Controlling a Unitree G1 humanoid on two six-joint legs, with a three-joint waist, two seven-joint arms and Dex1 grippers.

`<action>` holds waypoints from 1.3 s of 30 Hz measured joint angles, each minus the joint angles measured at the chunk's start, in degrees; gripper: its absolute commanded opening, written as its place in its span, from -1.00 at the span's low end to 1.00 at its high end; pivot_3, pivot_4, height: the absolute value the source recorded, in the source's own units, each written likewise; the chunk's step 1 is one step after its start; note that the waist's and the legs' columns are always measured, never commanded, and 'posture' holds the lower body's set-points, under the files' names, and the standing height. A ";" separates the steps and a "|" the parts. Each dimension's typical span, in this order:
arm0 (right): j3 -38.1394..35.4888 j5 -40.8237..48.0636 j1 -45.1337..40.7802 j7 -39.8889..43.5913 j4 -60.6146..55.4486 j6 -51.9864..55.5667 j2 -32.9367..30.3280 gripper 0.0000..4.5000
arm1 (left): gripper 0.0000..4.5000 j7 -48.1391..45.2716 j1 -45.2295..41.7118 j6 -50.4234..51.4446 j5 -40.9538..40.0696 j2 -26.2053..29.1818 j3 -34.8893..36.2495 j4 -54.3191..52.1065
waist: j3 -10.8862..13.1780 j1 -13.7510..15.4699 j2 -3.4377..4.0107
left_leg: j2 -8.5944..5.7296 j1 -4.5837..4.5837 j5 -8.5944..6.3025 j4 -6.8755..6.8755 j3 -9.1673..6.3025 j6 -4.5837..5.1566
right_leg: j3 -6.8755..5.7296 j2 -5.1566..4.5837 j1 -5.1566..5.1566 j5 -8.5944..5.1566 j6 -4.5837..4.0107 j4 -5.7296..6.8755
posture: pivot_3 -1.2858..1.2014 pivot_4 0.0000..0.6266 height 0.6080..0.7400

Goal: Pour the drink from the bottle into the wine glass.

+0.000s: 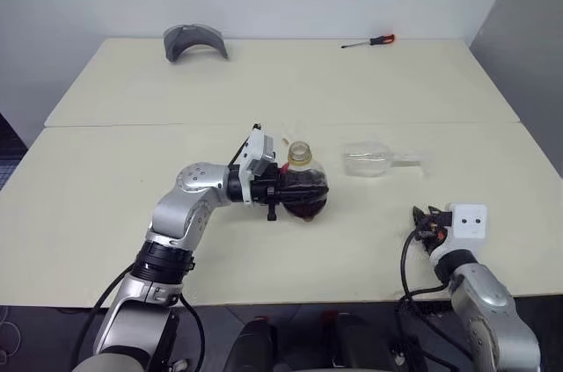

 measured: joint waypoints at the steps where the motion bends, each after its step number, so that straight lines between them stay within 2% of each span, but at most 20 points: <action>1: 0.00 0.18 -0.35 0.67 0.66 -0.10 -0.18 0.30 | -0.54 -0.11 0.00 -0.04 0.00 0.00 0.00 0.07 | 0.00 -0.01 0.00 | 0.00 0.00 0.00 0.00 -0.01 0.00 | 0.00 0.00 0.00 0.00 0.00 0.00 | 0.03 -0.52 1.00; 5: 0.07 1.12 -1.01 2.88 1.21 -0.13 -2.32 0.94 | -0.54 -0.07 -0.01 -0.08 0.00 0.01 0.00 0.15 | 0.00 0.00 0.00 | -0.02 -0.01 -0.01 0.01 0.01 0.01 | 0.03 -0.01 0.00 0.00 0.00 0.00 | 0.03 -0.52 1.00; 6: -0.10 1.12 -1.00 2.94 1.14 -0.10 -2.71 1.00 | -0.54 -0.02 0.00 -0.09 0.00 0.01 0.00 0.15 | 0.00 0.00 0.00 | -0.02 -0.01 -0.01 0.01 0.00 0.02 | 0.02 -0.01 0.00 0.00 0.00 0.00 | 0.03 -0.52 1.00; 10: -1.37 3.09 1.20 4.08 -2.32 2.10 -4.33 1.00 | -0.54 0.91 0.64 0.07 -0.01 0.59 0.13 -0.51 | -0.01 0.00 0.02 | -0.01 -0.02 -0.01 0.00 0.01 0.02 | 0.06 -0.01 0.00 0.00 0.00 0.00 | 0.03 -0.52 1.00; 15: -5.31 12.71 0.31 10.06 -14.12 5.96 -10.25 1.00 | -0.54 3.63 4.57 0.90 0.03 2.94 1.47 -2.78 | -0.02 -0.21 0.03 | 0.02 0.04 -0.13 0.00 -0.06 0.22 | 0.02 0.02 0.03 0.00 0.00 0.02 | 0.03 -0.52 1.00; 19: -5.51 26.92 -5.93 17.33 -18.12 9.84 -14.69 1.00 | -0.54 10.22 4.43 1.38 1.08 3.13 5.24 -0.11 | -0.02 -0.15 0.02 | 0.01 0.04 -0.15 0.02 -0.09 0.26 | -0.01 0.01 0.06 0.00 0.00 -0.01 | 0.03 -0.52 1.00; 22: 0.04 31.83 -16.75 22.35 -16.54 12.70 -17.79 1.00 | -0.54 18.55 1.92 2.41 2.55 2.95 9.25 5.90 | 0.01 -0.36 -0.01 | 0.00 0.07 -0.14 0.03 -0.09 0.26 | -0.04 0.01 0.06 0.01 0.00 0.00 | 0.03 -0.52 1.00; 26: 4.87 31.57 -26.12 23.23 -9.02 12.63 -15.61 1.00 | -0.54 26.75 -1.37 -1.16 8.24 3.48 11.01 13.17 | 0.00 -0.05 -0.03 | -0.02 -0.05 -0.12 0.03 -0.22 0.23 | -0.22 -0.05 0.03 0.01 -0.01 -0.03 | 0.03 -0.52 1.00; 32: 13.46 27.06 -30.29 25.90 -2.96 11.32 -13.95 1.00 | -0.54 36.95 -5.20 -8.70 13.10 3.69 15.17 25.00 | 0.01 0.03 -0.10 | -0.10 -0.20 0.00 0.17 -0.20 0.01 | -0.27 -0.19 -0.04 0.02 0.00 -0.03 | 0.03 -0.52 1.00; 39: 19.33 20.91 -33.16 25.59 1.50 8.45 -10.01 1.00 | -0.54 45.49 -11.07 -18.55 15.19 3.61 19.53 39.40 | -0.02 0.00 -0.15 | -0.08 -0.21 0.00 0.16 -0.25 0.00 | -0.36 -0.18 -0.06 0.02 0.00 -0.02 | 0.03 -0.52 1.00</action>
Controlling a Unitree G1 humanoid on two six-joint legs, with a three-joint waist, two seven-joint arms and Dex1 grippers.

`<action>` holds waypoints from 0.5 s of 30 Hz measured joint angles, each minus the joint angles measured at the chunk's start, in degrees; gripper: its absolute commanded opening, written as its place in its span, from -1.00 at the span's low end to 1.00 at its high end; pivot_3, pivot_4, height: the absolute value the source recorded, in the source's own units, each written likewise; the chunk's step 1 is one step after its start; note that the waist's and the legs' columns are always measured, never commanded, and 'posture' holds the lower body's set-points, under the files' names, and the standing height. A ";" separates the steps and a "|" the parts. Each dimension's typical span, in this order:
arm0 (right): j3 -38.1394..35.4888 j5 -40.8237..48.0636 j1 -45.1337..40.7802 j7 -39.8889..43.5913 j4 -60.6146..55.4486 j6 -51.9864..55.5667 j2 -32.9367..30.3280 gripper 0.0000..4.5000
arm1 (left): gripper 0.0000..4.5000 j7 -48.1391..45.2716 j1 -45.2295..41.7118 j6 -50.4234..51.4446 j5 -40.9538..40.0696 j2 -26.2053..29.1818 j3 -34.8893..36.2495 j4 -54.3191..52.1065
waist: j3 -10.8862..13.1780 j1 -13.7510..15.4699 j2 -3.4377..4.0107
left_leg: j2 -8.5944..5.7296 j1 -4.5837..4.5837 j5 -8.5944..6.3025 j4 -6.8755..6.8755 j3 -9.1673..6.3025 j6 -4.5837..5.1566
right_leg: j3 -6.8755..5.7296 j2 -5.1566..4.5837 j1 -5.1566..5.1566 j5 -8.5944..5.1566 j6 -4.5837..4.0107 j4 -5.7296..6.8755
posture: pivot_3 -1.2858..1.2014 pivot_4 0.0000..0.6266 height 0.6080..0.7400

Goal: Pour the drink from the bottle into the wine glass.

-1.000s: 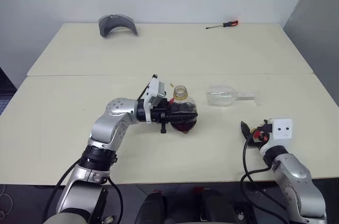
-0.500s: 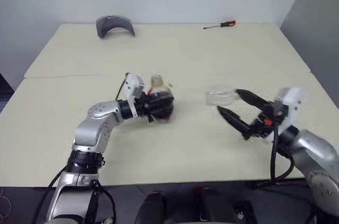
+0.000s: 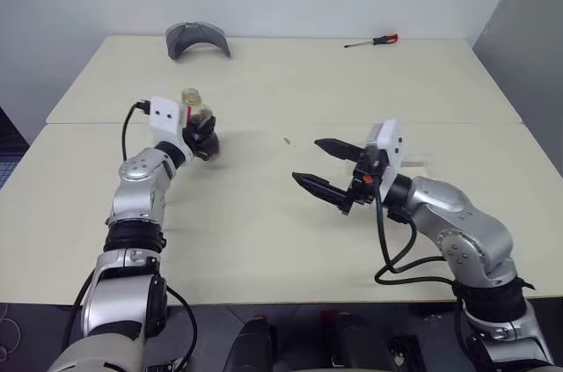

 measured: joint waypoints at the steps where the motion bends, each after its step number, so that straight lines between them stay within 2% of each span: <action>1: 0.19 -0.67 -0.13 -0.08 0.39 -0.16 0.30 1.00 | -0.54 0.29 -0.32 -0.91 -0.01 0.01 0.42 1.11 | 0.00 0.00 0.00 | 0.00 0.00 0.00 0.00 0.00 0.00 | 0.00 -0.01 0.00 0.00 0.00 0.00 | 0.03 -0.52 1.00; 9: 2.67 -7.93 -1.69 -1.79 4.16 -3.31 2.77 1.00 | -0.54 1.92 -3.15 -7.11 -0.17 -1.89 2.11 10.27 | -0.07 0.03 -0.10 | -0.01 0.01 0.00 0.00 0.00 -0.01 | -0.02 -0.01 -0.01 0.00 0.00 0.03 | 0.03 -0.52 1.00; 15: 2.62 -9.21 -1.99 -2.38 5.42 -3.81 4.47 1.00 | -0.54 3.35 -4.07 -9.64 -0.04 -2.88 2.92 12.86 | -0.08 -0.04 -0.12 | -0.01 0.03 0.01 0.00 -0.01 -0.01 | -0.03 -0.01 -0.01 0.00 0.00 0.04 | 0.03 -0.52 1.00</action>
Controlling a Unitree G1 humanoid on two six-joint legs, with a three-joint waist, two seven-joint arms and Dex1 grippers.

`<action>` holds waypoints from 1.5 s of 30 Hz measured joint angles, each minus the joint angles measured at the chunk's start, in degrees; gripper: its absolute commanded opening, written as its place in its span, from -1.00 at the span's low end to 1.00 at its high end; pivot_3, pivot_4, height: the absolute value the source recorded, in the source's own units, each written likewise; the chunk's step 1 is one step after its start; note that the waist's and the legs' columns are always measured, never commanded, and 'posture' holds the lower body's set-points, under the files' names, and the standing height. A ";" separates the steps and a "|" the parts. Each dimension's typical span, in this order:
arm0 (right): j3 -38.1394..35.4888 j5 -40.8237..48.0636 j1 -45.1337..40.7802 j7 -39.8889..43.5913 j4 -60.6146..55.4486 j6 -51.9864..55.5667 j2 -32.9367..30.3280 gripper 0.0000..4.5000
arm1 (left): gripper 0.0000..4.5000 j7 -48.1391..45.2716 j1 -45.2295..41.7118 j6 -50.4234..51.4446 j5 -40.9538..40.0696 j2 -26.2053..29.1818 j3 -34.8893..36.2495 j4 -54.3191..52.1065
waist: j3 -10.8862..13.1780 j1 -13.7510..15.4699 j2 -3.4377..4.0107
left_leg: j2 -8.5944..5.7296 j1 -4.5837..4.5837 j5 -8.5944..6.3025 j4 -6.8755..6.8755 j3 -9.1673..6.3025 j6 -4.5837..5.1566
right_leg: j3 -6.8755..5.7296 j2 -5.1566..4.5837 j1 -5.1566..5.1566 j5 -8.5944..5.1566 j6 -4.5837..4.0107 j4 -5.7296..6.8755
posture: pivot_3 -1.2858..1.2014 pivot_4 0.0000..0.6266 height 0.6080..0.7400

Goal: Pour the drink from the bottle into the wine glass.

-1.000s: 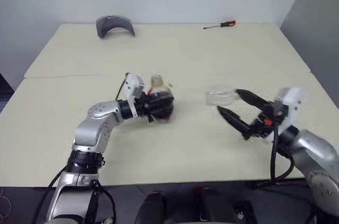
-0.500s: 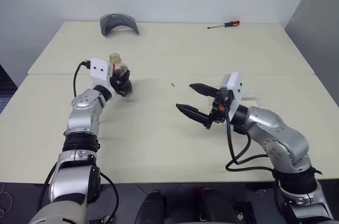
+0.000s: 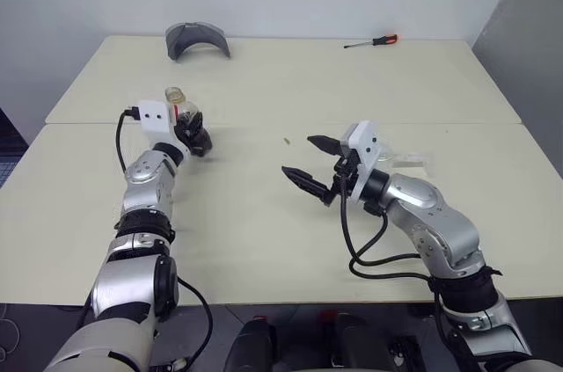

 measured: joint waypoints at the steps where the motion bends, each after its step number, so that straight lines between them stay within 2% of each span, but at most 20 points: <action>1: -0.07 -0.10 -0.17 -0.07 0.44 -0.07 0.25 1.00 | -0.54 0.30 0.00 -0.26 0.26 -0.02 -0.09 0.12 | 0.00 0.00 0.00 | 0.00 0.00 0.00 0.00 0.00 0.00 | 0.00 0.00 0.00 0.00 0.00 0.00 | 0.03 -0.52 1.00; 2: -0.13 -0.30 -0.28 -0.09 0.65 -0.07 0.35 1.00 | -0.54 0.49 0.00 -0.47 0.43 -0.03 -0.23 0.18 | 0.00 0.00 0.00 | 0.00 0.01 0.00 0.00 0.00 0.00 | 0.00 0.00 0.00 0.00 0.00 0.01 | 0.03 -0.52 1.00; 4: -0.61 -0.65 -0.75 -0.12 1.06 -0.07 0.57 1.00 | -0.23 0.85 -0.05 -0.51 0.70 -0.03 -0.35 0.19 | 0.00 -0.03 0.00 | 0.00 0.01 0.00 0.00 0.00 0.00 | 0.00 0.00 0.00 0.00 0.00 0.01 | 0.03 -0.52 1.00; 5: -0.97 -0.84 -1.07 -0.13 1.10 -0.08 0.69 1.00 | -0.15 0.86 -0.08 -0.50 0.69 -0.03 -0.34 0.19 | 0.00 -0.05 0.00 | 0.00 0.01 0.00 0.00 0.00 0.00 | -0.01 0.00 0.00 0.00 0.00 0.02 | 0.03 -0.52 1.00; 10: -1.81 -1.10 -1.46 0.02 1.92 -0.49 0.87 1.00 | 0.53 0.94 0.26 0.51 1.02 -0.03 -0.38 0.23 | 0.00 -0.11 0.00 | 0.00 0.01 0.00 0.00 0.01 0.00 | 0.00 0.00 0.00 0.00 0.00 0.02 | 0.03 -0.52 1.00; 13: -1.81 -1.14 -1.45 0.21 2.13 -0.71 0.75 1.00 | 0.93 1.13 3.18 2.03 0.95 -0.03 -0.34 -4.16 | -0.01 -0.19 0.00 | 0.01 0.01 0.00 -0.01 0.01 -0.01 | 0.03 0.00 -0.01 0.00 0.00 0.02 | 0.03 -0.52 1.00; 14: -1.84 -1.15 -1.44 0.23 2.14 -0.73 0.62 1.00 | 0.98 1.18 4.53 3.08 0.92 -0.04 -0.34 -6.08 | -0.01 -0.20 0.00 | 0.02 0.01 0.00 -0.02 0.01 -0.01 | 0.03 0.00 -0.01 0.00 0.00 0.02 | 0.03 -0.52 1.00; 23: -2.91 -1.05 -0.45 0.81 1.54 -0.77 -1.07 1.00 | 0.98 2.30 19.28 19.37 -3.92 0.68 1.22 -35.31 | -0.01 -0.21 -0.01 | 0.06 0.00 0.01 -0.04 -0.01 -0.02 | 0.06 0.00 -0.03 0.00 -0.01 0.03 | 0.03 -0.52 1.00; 28: -5.23 -0.88 4.19 2.05 -2.03 -0.31 -5.85 1.00 | 0.98 -2.19 28.99 34.12 -10.83 6.80 1.90 -55.57 | -0.03 -0.12 -0.01 | 0.04 0.02 0.00 -0.06 0.00 -0.01 | 0.11 -0.01 0.03 0.00 -0.01 0.00 | 0.03 -0.52 1.00; 33: -8.45 -0.96 8.22 3.48 -4.41 -0.04 -11.48 1.00 | 0.98 -11.54 39.15 45.60 -20.71 12.57 2.23 -67.64 | -0.03 -0.04 -0.01 | 0.06 0.06 0.00 -0.08 0.01 0.00 | 0.10 0.00 0.06 -0.01 -0.01 -0.01 | 0.03 -0.52 1.00; 38: -10.77 -1.67 10.05 5.02 -5.56 -0.41 -17.16 1.00 | 0.98 -19.27 38.52 49.17 -27.55 14.29 -0.59 -75.75 | -0.04 0.49 0.01 | 0.03 0.09 -0.01 -0.07 0.02 0.02 | 0.10 0.00 0.14 -0.01 -0.01 -0.03 | 0.03 -0.52 1.00; 42: -10.70 -7.47 10.36 6.33 -2.19 -4.67 -23.35 1.00 | 0.98 -25.16 35.91 46.66 -27.56 12.73 -8.95 -77.76 | -0.04 0.59 0.00 | 0.05 0.12 -0.01 -0.08 0.15 0.01 | 0.20 0.04 0.14 -0.01 -0.01 -0.04 | 0.03 -0.52 1.00; 45: -10.12 -12.64 10.88 6.83 2.35 -11.03 -26.28 1.00 | 0.98 -28.22 35.07 45.87 -27.44 12.35 -12.40 -77.71 | -0.04 0.16 0.00 | 0.10 0.13 -0.01 -0.12 0.16 0.02 | 0.22 0.09 0.11 -0.01 -0.02 -0.03 | 0.03 -0.52 1.00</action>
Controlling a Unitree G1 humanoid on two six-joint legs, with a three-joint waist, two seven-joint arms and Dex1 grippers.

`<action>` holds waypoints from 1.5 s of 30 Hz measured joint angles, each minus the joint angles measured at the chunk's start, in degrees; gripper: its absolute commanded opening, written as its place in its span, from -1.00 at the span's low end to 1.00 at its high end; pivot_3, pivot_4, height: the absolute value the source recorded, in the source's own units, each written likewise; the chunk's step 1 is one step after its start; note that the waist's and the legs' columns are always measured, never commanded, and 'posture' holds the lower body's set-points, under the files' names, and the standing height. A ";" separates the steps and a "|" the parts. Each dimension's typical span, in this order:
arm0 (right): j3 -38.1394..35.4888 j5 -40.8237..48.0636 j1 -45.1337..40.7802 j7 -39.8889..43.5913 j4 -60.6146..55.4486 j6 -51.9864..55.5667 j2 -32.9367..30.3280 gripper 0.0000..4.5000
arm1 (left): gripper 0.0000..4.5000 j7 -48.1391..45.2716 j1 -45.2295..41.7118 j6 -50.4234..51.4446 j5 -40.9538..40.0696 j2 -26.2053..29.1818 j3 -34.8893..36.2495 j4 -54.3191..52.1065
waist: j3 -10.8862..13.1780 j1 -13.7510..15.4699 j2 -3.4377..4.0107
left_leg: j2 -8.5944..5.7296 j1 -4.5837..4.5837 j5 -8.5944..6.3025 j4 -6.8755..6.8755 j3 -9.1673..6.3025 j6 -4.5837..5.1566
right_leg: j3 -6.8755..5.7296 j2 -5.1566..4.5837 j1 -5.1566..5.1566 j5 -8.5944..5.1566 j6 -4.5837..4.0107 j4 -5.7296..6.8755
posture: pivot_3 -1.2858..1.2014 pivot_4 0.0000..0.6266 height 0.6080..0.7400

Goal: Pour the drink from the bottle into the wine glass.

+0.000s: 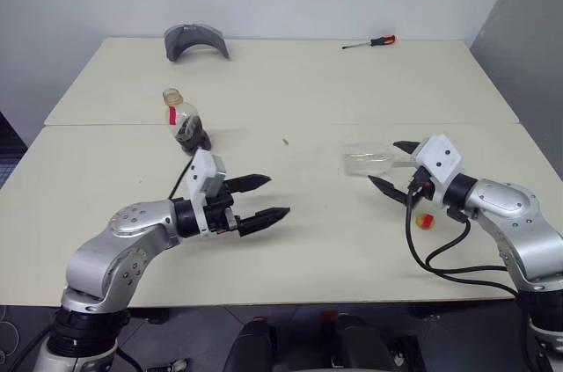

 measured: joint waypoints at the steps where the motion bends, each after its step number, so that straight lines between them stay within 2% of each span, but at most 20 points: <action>1: 0.57 -2.48 0.01 -0.06 2.30 -2.86 -1.48 1.00 | 0.98 -1.75 -0.63 -1.06 0.52 -0.01 -1.45 0.16 | 0.00 -0.02 0.00 | -0.01 0.00 0.00 0.00 0.02 0.00 | 0.01 0.00 0.01 0.00 0.00 0.00 | 0.03 -0.52 1.00; 3: 1.40 -7.82 -0.07 -0.43 7.89 -7.76 -4.48 1.00 | 0.98 -5.46 -2.21 -3.97 2.03 -0.21 -4.56 0.68 | 0.00 -0.02 0.00 | -0.03 0.00 0.00 0.01 0.08 0.00 | 0.06 0.00 0.01 0.00 0.00 -0.01 | 0.03 -0.52 1.00; 7: 3.17 -15.08 -1.62 -0.83 13.04 -15.47 -5.87 1.00 | 0.98 -9.63 -4.12 -9.75 6.01 -1.07 -7.71 5.64 | 0.00 -0.24 0.01 | 0.02 0.06 0.00 -0.01 0.13 0.00 | 0.12 0.05 0.00 0.00 -0.01 0.01 | 0.03 -0.52 1.00; 16: 6.48 -22.75 -7.58 -3.04 19.54 -19.26 -2.49 1.00 | 0.98 -13.98 -1.77 -13.21 7.99 -1.99 -10.09 7.01 | 0.00 -0.21 0.01 | 0.00 0.06 0.00 -0.01 0.19 0.00 | 0.23 0.04 -0.01 0.00 -0.01 0.00 | 0.03 -0.52 1.00; 29: 14.45 -35.80 -17.66 -4.70 34.48 -25.47 -1.67 1.00 | 0.98 -11.87 -2.99 -13.18 8.67 -4.16 -9.83 7.66 | 0.00 -0.16 0.01 | 0.00 0.07 0.01 0.01 0.27 -0.01 | 0.32 0.03 -0.02 0.00 -0.01 0.01 | 0.03 -0.52 1.00; 38: 15.19 -37.89 -21.93 -5.52 41.09 -27.39 -0.42 1.00 | 0.98 -10.47 -2.32 -12.99 8.65 -4.33 -9.22 7.64 | 0.00 -0.18 0.01 | 0.00 0.11 0.01 0.01 0.33 -0.01 | 0.39 0.03 -0.02 0.00 -0.01 0.02 | 0.03 -0.52 1.00; 41: 15.35 -38.07 -23.28 -5.50 43.07 -27.41 0.67 0.77 | 1.00 -10.29 -2.32 -13.00 8.68 -4.46 -9.25 7.64 | 0.00 -0.24 0.01 | 0.01 0.13 0.01 0.01 0.34 -0.01 | 0.39 0.04 -0.02 0.00 -0.01 0.03 | 0.03 -0.52 1.00; 45: 15.93 -38.56 -23.75 -5.47 44.91 -28.00 0.98 0.15 | 1.00 -10.27 -2.35 -13.01 8.75 -4.44 -9.23 7.66 | 0.00 -0.24 0.01 | 0.00 0.11 0.01 0.01 0.36 -0.01 | 0.42 0.03 -0.02 0.00 -0.01 0.02 | 0.03 -0.52 1.00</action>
